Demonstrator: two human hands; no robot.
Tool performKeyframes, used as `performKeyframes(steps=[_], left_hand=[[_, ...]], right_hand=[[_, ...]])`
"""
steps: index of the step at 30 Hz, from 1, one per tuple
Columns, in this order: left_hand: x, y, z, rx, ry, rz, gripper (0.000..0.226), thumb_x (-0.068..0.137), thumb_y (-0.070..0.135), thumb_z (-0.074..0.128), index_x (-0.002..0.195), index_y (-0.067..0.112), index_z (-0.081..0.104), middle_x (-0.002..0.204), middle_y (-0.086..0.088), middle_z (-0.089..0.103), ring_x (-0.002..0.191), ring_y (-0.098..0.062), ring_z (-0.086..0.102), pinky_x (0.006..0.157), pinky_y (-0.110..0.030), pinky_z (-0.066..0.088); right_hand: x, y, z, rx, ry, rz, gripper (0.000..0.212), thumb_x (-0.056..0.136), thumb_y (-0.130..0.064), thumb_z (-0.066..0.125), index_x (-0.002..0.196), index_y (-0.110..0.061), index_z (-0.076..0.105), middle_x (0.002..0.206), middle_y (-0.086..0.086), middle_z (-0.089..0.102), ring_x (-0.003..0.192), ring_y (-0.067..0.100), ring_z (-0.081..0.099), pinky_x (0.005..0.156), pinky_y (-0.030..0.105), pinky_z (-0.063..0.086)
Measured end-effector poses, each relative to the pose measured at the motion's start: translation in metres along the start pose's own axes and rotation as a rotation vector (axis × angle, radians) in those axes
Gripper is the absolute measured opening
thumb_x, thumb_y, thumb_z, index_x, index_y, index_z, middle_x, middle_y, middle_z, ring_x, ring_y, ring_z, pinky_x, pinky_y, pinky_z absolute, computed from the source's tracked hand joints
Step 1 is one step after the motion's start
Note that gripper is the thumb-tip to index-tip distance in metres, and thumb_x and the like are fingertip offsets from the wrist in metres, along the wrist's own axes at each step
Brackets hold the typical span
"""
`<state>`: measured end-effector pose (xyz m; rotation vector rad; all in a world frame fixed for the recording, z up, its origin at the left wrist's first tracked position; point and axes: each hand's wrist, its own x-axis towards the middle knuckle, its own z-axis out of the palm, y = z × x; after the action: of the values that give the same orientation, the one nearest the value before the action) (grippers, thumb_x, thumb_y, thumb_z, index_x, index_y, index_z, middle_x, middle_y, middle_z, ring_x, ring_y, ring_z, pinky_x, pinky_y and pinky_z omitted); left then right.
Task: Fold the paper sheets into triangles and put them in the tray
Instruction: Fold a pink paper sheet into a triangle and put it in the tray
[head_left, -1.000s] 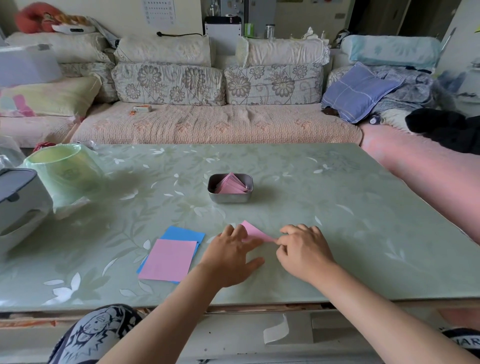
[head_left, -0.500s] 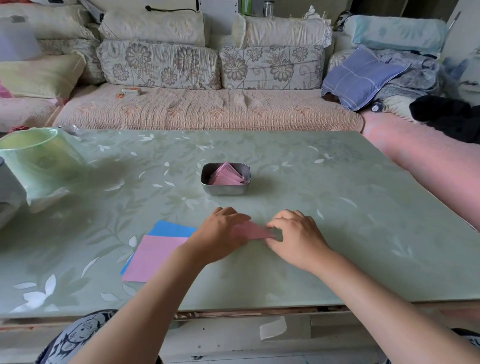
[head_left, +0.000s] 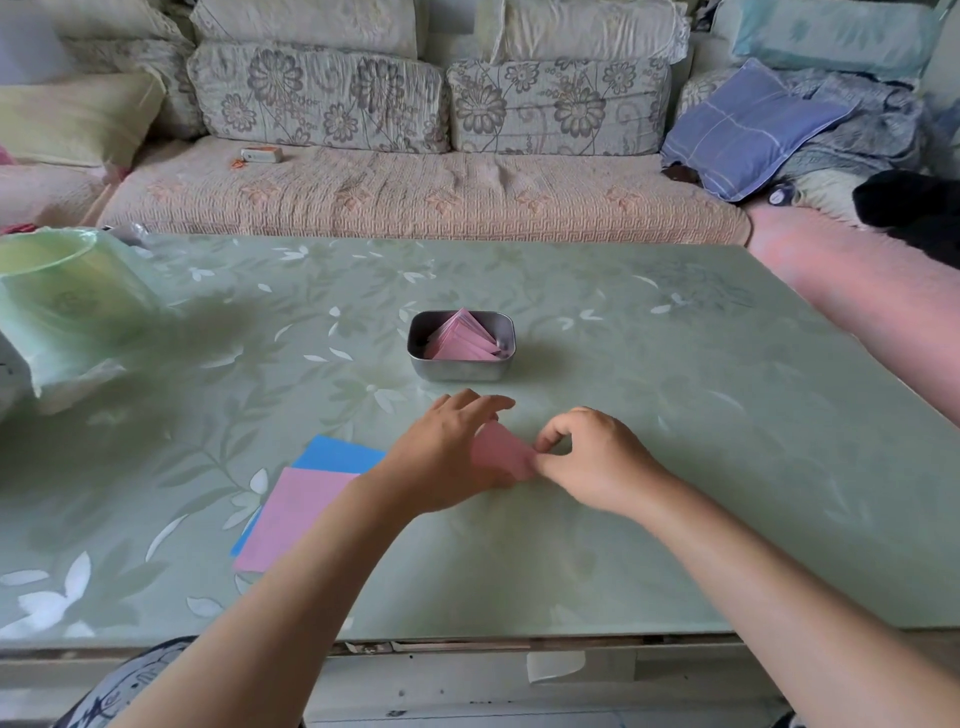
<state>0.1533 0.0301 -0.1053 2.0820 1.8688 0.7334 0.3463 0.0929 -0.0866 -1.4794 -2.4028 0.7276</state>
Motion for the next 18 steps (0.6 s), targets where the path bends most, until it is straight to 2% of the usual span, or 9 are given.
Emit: performKeyframes(steps=[2, 3, 5, 7, 9, 12, 15, 18], left_hand=[[-0.001, 0.001, -0.001, 0.009, 0.008, 0.014, 0.093, 0.068, 0.039, 0.087, 0.146, 0.027, 0.039, 0.132, 0.003, 0.046, 0.117, -0.021, 0.051, 0.092, -0.040, 0.049], [-0.002, 0.002, -0.002, 0.018, 0.018, 0.030, 0.100, 0.066, 0.039, 0.088, 0.149, 0.028, 0.033, 0.136, 0.003, 0.042, 0.117, -0.021, 0.051, 0.090, -0.040, 0.050], [-0.004, 0.005, -0.006, 0.047, 0.055, 0.074, 0.110, 0.062, 0.040, 0.090, 0.151, 0.032, 0.026, 0.140, 0.003, 0.035, 0.117, -0.020, 0.050, 0.084, -0.037, 0.052], [-0.004, 0.007, -0.009, 0.096, 0.113, 0.130, 0.109, 0.060, 0.036, 0.091, 0.149, 0.033, 0.029, 0.143, 0.004, 0.033, 0.120, -0.018, 0.047, 0.084, -0.034, 0.050], [-0.003, 0.009, -0.013, 0.125, 0.161, 0.185, 0.093, 0.063, 0.028, 0.090, 0.142, 0.030, 0.041, 0.142, 0.004, 0.037, 0.122, -0.019, 0.046, 0.088, -0.036, 0.049], [-0.001, 0.007, -0.020, 0.085, 0.189, 0.230, 0.061, 0.073, 0.022, 0.084, 0.126, 0.025, 0.056, 0.128, 0.009, 0.052, 0.115, -0.018, 0.052, 0.089, -0.038, 0.050], [-0.001, 0.005, -0.023, 0.077, 0.213, 0.209, 0.031, 0.081, 0.022, 0.077, 0.111, 0.025, 0.069, 0.111, 0.013, 0.065, 0.101, -0.015, 0.058, 0.082, -0.036, 0.051], [-0.003, 0.006, -0.024, 0.043, 0.244, 0.138, 0.013, 0.087, 0.022, 0.073, 0.098, 0.027, 0.077, 0.095, 0.015, 0.072, 0.091, -0.010, 0.063, 0.078, -0.032, 0.052]], right_hand=[[0.002, -0.001, 0.000, 0.100, -0.008, 0.009, 0.016, 0.082, -0.043, 0.073, 0.073, -0.032, 0.065, 0.071, -0.019, 0.064, 0.066, 0.005, 0.058, 0.060, 0.025, 0.043], [0.003, -0.001, 0.000, 0.153, -0.008, 0.009, 0.014, 0.083, -0.039, 0.074, 0.075, -0.030, 0.066, 0.069, -0.018, 0.065, 0.062, 0.004, 0.057, 0.057, 0.022, 0.041], [0.007, 0.000, -0.002, 0.274, -0.013, 0.001, 0.011, 0.085, -0.030, 0.074, 0.078, -0.026, 0.066, 0.069, -0.013, 0.066, 0.060, 0.005, 0.057, 0.057, 0.021, 0.042], [0.008, 0.002, -0.005, 0.406, -0.043, 0.008, 0.007, 0.087, -0.021, 0.071, 0.087, -0.024, 0.065, 0.066, -0.010, 0.066, 0.056, 0.008, 0.058, 0.058, 0.024, 0.043], [0.009, 0.003, -0.008, 0.499, -0.065, 0.017, 0.018, 0.088, -0.014, 0.067, 0.101, -0.025, 0.060, 0.065, -0.009, 0.067, 0.054, 0.011, 0.058, 0.057, 0.023, 0.043], [0.010, 0.004, -0.011, 0.572, -0.077, -0.013, 0.030, 0.090, -0.010, 0.063, 0.114, -0.027, 0.055, 0.067, -0.006, 0.068, 0.056, 0.014, 0.055, 0.060, 0.025, 0.041], [0.011, 0.006, -0.012, 0.606, -0.086, -0.037, 0.030, 0.095, -0.010, 0.060, 0.121, -0.024, 0.054, 0.065, -0.006, 0.066, 0.057, 0.016, 0.053, 0.063, 0.031, 0.040], [0.011, 0.006, -0.010, 0.591, -0.025, -0.055, 0.025, 0.097, -0.016, 0.060, 0.120, -0.026, 0.058, 0.072, -0.007, 0.068, 0.060, 0.012, 0.056, 0.065, 0.029, 0.043]])
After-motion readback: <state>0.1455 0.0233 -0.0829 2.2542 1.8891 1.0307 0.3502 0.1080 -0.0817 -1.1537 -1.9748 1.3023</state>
